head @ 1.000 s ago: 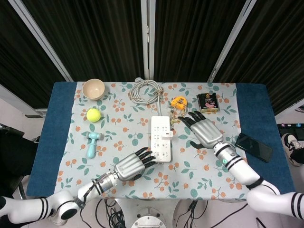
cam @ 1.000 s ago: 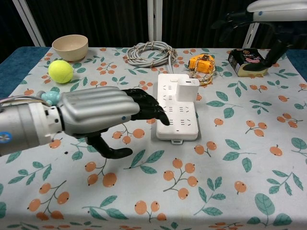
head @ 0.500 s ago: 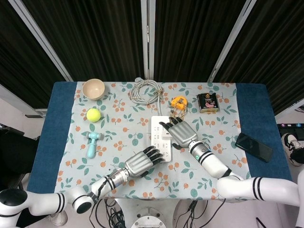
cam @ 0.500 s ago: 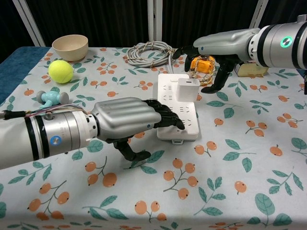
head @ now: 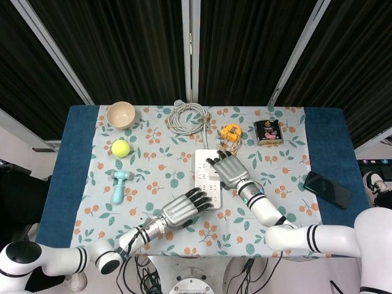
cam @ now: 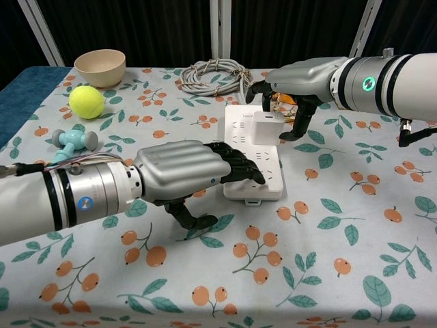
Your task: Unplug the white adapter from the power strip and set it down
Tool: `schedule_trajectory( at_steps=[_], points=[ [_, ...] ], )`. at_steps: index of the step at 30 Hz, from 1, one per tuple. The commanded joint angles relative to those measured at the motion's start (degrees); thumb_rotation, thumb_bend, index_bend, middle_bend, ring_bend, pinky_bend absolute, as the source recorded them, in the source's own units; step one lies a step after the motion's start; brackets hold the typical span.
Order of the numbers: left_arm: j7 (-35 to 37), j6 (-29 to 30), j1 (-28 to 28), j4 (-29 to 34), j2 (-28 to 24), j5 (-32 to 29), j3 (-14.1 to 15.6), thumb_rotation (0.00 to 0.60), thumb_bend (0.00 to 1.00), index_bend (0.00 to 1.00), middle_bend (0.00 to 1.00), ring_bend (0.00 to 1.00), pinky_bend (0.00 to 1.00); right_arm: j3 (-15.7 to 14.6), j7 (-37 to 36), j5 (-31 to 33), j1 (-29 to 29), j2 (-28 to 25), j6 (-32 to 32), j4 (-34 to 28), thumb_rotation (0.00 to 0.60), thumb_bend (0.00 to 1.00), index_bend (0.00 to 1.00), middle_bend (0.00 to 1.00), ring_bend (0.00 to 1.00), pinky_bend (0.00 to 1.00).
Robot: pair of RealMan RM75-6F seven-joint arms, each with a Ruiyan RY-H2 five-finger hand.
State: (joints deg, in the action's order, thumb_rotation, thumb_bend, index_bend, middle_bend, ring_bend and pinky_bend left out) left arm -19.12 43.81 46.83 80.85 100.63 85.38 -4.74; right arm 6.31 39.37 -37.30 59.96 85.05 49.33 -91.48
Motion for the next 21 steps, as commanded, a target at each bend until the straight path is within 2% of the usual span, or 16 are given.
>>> schedule_trajectory(
  at_steps=[1, 11, 16, 21],
  points=[
    [0.2, 0.2, 0.2, -0.3, 0.2, -0.1, 0.2, 0.6, 0.38, 0.11, 0.07, 0.01, 0.02, -0.2, -0.1, -0.1, 0.4, 1.8, 0.6, 2.2, 0.6, 0.24, 0.21, 0.29, 0.1, 0.2],
    [0.8, 1.3, 0.7, -1.0, 0.2, -1.0, 0.8, 0.6, 0.38, 0.11, 0.07, 0.01, 0.02, -0.5, 0.1, -1.5, 1.3, 6.3, 1.1, 7.2, 0.6, 0.23, 0.3, 0.36, 0.15, 0.25],
    [1.1, 1.9, 0.8, -1.0, 0.0, -0.9, 1.3, 0.6, 0.38, 0.11, 0.07, 0.01, 0.02, -0.4, 0.1, -2.1, 1.3, 6.6, 1.5, 7.5, 0.6, 0.23, 0.33, 0.37, 0.16, 0.26],
    [1.4, 2.3, 0.9, -1.2, 0.0, -0.9, 1.8, 0.6, 0.38, 0.11, 0.07, 0.01, 0.02, -0.6, 0.4, -2.5, 1.1, 6.9, 1.7, 7.8, 0.6, 0.23, 0.41, 0.41, 0.19, 0.28]
  ],
)
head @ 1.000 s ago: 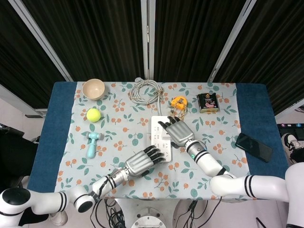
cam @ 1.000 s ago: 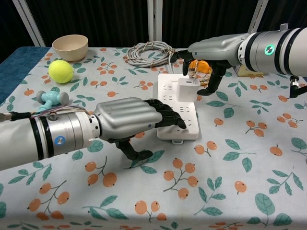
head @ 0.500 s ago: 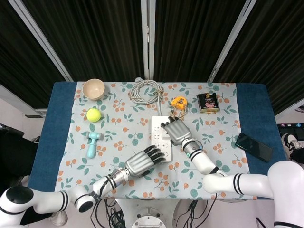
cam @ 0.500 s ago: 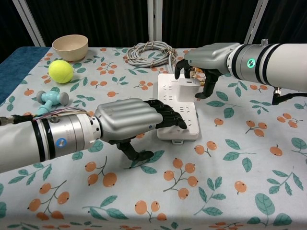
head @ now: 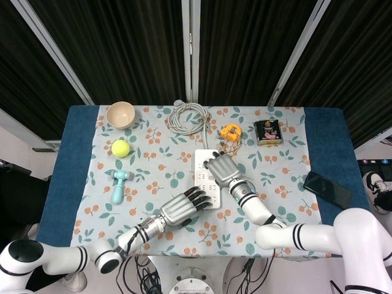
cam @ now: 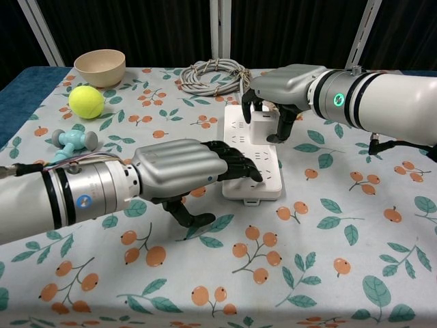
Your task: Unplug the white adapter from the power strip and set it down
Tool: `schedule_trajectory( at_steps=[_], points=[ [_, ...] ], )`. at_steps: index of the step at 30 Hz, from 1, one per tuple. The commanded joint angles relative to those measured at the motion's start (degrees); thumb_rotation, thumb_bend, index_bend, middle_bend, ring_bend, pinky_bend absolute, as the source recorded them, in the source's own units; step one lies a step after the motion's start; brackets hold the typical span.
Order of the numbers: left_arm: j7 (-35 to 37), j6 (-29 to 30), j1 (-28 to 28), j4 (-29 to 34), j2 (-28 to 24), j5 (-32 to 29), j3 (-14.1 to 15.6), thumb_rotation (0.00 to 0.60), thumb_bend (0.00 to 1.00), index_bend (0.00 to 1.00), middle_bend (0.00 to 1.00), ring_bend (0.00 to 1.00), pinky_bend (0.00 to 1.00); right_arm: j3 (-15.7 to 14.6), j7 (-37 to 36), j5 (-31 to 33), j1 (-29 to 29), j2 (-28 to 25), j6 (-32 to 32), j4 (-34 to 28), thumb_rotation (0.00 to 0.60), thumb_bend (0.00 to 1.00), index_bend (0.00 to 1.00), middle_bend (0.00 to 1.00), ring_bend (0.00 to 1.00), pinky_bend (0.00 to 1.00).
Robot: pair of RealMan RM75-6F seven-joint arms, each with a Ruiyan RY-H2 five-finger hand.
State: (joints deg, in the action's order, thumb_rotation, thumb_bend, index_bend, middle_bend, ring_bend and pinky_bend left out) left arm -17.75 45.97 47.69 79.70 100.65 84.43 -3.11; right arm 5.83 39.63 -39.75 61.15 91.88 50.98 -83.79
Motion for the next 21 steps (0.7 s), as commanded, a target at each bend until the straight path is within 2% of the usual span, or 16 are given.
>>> schedule_trajectory(
  at_steps=[1, 10, 21],
  points=[
    [0.1, 0.2, 0.0, 0.0, 0.0, 0.0, 0.2, 0.6, 0.38, 0.11, 0.07, 0.01, 0.02, -0.2, 0.0, -0.1, -0.1, 0.2, 0.1, 0.3, 0.6, 0.23, 0.43, 0.42, 0.2, 0.29],
    [1.7, 0.5, 0.5, -0.7, 0.4, 0.3, 0.6, 0.6, 0.38, 0.11, 0.07, 0.01, 0.02, -0.2, -2.4, -2.7, -1.3, 0.8, -0.5, 1.8, 0.6, 0.23, 0.63, 0.55, 0.3, 0.36],
    [3.9, 0.7, 1.0, -1.4, 0.3, 0.3, 0.9, 0.6, 0.38, 0.11, 0.07, 0.01, 0.02, -0.1, -7.7, -8.4, -3.1, 0.4, -2.0, 2.5, 0.6, 0.31, 0.84, 0.68, 0.39, 0.39]
  ],
)
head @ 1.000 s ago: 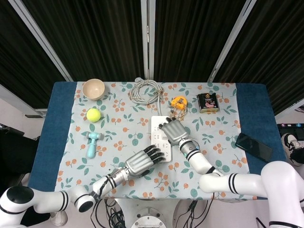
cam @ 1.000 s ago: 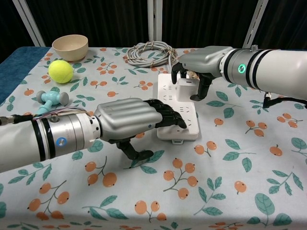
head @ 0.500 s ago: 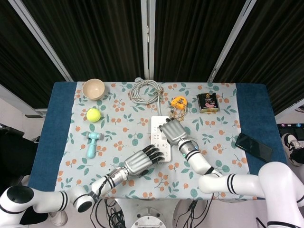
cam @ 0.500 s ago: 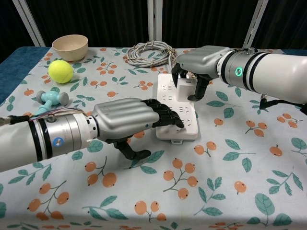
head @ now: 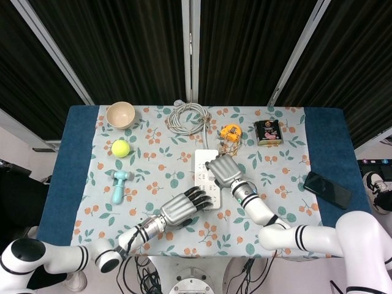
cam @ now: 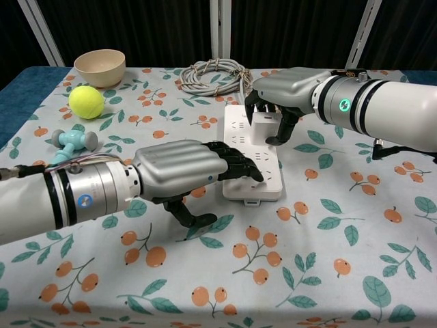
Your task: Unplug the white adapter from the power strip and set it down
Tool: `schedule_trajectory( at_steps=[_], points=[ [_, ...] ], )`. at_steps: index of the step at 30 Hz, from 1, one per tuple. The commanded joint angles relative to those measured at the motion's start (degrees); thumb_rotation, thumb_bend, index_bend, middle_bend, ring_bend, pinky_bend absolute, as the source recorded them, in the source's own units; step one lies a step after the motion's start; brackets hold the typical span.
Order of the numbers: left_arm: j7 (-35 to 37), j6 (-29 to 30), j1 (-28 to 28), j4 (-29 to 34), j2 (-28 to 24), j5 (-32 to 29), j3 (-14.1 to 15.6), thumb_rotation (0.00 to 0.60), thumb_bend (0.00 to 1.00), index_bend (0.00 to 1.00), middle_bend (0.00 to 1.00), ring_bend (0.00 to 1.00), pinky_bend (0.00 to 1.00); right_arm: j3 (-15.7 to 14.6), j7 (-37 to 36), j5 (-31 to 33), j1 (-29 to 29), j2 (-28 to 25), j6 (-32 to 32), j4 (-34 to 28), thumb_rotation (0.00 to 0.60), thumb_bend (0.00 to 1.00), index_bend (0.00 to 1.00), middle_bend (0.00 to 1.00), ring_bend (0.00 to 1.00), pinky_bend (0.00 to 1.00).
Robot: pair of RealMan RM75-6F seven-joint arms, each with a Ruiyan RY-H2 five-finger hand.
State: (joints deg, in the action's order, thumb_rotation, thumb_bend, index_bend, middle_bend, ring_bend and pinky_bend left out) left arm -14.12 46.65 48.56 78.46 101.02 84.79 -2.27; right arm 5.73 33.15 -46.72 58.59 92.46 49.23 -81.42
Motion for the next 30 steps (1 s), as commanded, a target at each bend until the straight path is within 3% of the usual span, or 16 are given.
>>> schedule_trajectory(
  at_steps=[1, 9, 30],
  points=[
    [0.4, 0.0, 0.1, -0.1, 0.0, 0.0, 0.0, 0.6, 0.38, 0.11, 0.07, 0.01, 0.02, 0.0, -1.7, -2.0, -0.7, -0.3, -0.3, 0.0, 0.6, 0.31, 0.86, 0.68, 0.39, 0.39],
    [1.8, -0.7, 0.5, -0.7, 0.1, -0.4, 0.3, 0.6, 0.38, 0.11, 0.07, 0.01, 0.02, -0.3, -4.3, -5.5, -2.5, -1.6, -0.1, -0.2, 0.6, 0.32, 0.92, 0.71, 0.4, 0.4],
    [3.9, -2.3, 1.4, -2.4, 0.6, -1.9, 0.3, 0.6, 0.38, 0.11, 0.07, 0.01, 0.02, 0.3, -15.9, -15.1, -7.2, -1.6, -0.2, 4.2, 0.6, 0.33, 0.97, 0.73, 0.4, 0.41]
  ],
)
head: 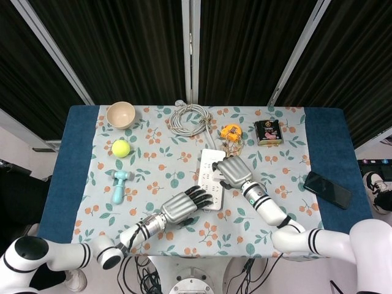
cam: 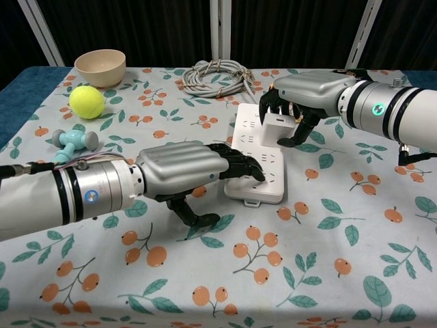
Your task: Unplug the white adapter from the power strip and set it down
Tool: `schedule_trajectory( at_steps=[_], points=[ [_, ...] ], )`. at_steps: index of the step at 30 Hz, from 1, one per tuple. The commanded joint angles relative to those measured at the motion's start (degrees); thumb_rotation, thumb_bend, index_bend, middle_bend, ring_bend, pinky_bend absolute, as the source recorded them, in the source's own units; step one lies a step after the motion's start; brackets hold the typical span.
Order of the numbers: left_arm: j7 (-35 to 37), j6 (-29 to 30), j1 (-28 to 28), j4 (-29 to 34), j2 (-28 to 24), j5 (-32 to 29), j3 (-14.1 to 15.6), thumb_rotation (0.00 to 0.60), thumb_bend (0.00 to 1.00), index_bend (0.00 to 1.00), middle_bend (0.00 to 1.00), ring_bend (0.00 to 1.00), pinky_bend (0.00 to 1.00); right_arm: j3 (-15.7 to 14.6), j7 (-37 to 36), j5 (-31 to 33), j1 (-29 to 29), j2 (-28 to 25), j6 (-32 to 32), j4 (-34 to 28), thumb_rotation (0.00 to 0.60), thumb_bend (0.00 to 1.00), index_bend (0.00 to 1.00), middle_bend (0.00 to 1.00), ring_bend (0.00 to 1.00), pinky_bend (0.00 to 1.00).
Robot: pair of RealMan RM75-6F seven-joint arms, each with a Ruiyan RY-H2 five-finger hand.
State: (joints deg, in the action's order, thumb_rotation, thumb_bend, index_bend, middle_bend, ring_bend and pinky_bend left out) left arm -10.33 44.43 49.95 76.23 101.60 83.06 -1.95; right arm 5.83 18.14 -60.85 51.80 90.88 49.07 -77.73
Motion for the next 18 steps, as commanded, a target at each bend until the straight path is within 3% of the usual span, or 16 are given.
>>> schedule_trajectory(
  at_steps=[1, 18],
  points=[
    [0.2, -0.1, 0.0, -0.2, 0.0, -0.2, 0.0, 0.6, 0.38, 0.11, 0.07, 0.01, 0.02, 0.1, -1.1, -1.3, -0.6, 0.0, -0.1, 0.6, 0.6, 0.33, 0.97, 0.73, 0.4, 0.41],
    [1.3, 0.1, 0.1, -0.1, -0.6, -0.4, 0.1, 0.6, 0.38, 0.11, 0.07, 0.01, 0.02, 2.3, -8.5, -6.0, -2.6, -0.2, 0.3, 1.9, 0.6, 0.34, 0.98, 0.74, 0.42, 0.43]
  ],
)
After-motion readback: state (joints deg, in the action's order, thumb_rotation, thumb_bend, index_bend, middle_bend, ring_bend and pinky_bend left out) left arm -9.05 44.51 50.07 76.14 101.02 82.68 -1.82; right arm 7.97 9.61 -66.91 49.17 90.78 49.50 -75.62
